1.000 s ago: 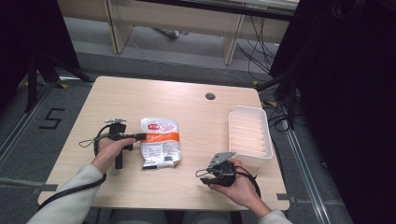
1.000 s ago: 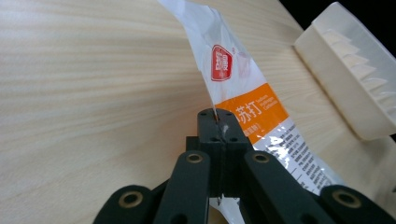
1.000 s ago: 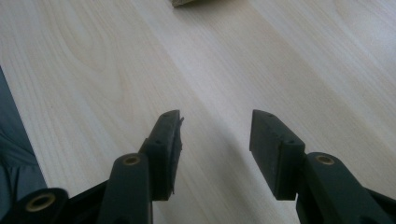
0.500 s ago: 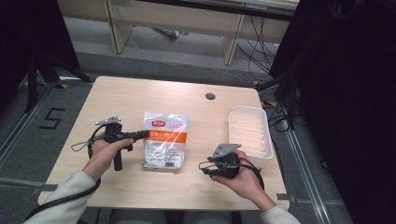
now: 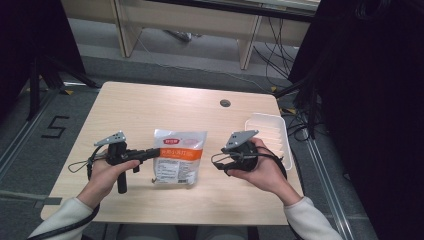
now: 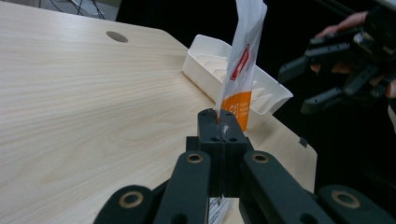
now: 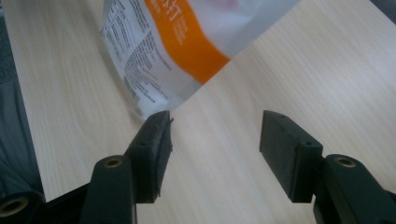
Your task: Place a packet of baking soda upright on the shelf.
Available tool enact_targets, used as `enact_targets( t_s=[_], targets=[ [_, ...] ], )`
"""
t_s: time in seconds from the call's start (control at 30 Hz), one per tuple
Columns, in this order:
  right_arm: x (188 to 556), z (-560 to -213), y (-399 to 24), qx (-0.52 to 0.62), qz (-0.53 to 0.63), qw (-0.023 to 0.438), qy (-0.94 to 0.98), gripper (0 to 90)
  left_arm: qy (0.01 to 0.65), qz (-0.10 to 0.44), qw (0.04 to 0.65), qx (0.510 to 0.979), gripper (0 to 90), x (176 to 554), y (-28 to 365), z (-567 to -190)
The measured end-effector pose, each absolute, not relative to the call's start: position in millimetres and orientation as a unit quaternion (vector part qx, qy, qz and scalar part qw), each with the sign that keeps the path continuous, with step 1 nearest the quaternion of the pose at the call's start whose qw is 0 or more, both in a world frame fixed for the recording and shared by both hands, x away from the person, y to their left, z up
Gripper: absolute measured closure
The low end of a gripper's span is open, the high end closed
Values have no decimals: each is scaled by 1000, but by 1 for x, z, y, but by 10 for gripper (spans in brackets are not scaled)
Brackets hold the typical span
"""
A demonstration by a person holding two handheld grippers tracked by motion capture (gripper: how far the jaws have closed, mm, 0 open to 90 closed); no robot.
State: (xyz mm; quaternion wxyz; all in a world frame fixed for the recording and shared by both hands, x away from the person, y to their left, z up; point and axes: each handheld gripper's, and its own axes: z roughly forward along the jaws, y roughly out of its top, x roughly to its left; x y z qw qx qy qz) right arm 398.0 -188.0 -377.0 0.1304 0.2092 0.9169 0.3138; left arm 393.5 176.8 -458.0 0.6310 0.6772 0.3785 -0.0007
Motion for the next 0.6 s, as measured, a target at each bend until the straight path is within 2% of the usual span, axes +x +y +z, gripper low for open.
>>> enact_targets(
  t_s=[0.23,0.6],
  targets=[
    [415,-345,-172,173,303,152,925,415,361,-2,632,686,897,389,171,-455],
    [425,-332,-148,129,290,155,935,407,347,-8,634,691,897,385,162,-452]
  ],
)
